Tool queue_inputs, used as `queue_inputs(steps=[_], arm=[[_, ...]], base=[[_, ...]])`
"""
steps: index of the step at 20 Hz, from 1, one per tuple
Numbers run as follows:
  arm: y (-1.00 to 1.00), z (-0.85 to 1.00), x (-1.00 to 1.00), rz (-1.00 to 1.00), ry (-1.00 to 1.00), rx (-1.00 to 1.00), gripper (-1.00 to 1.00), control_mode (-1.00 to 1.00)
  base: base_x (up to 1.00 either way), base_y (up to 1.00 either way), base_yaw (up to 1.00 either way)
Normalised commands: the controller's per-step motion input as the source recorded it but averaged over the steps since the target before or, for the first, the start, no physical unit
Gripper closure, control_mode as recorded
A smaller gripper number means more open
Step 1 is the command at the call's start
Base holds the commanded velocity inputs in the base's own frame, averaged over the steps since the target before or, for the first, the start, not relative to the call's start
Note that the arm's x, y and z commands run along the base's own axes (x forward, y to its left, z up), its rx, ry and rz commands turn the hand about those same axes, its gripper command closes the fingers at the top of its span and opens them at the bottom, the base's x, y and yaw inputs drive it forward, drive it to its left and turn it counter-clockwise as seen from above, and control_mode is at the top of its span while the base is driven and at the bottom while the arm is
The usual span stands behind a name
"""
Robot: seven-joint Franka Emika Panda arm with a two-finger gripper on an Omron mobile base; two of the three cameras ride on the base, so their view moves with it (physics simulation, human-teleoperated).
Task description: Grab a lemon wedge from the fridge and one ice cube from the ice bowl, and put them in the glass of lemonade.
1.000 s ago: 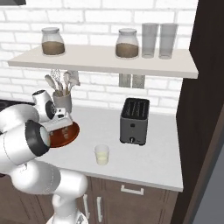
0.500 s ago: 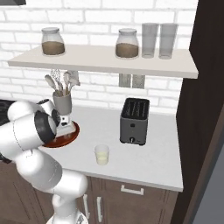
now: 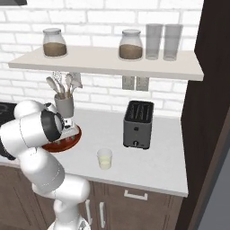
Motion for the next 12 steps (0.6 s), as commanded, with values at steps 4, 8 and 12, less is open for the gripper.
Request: queue_inputs(steps=[4,8,12], arm=[[0.00,-0.13,0.38,0.00,0.00,0.00,-1.00,-1.00],[-0.04,-0.21,0.26,0.00,0.00,0.00,-1.00,-1.00],[-0.06,-0.21,0.02,0.00,0.00,0.00,-1.00,-1.00]], base=[[0.00,0.00,0.00],[0.00,0.00,0.00],[0.00,0.00,0.00]])
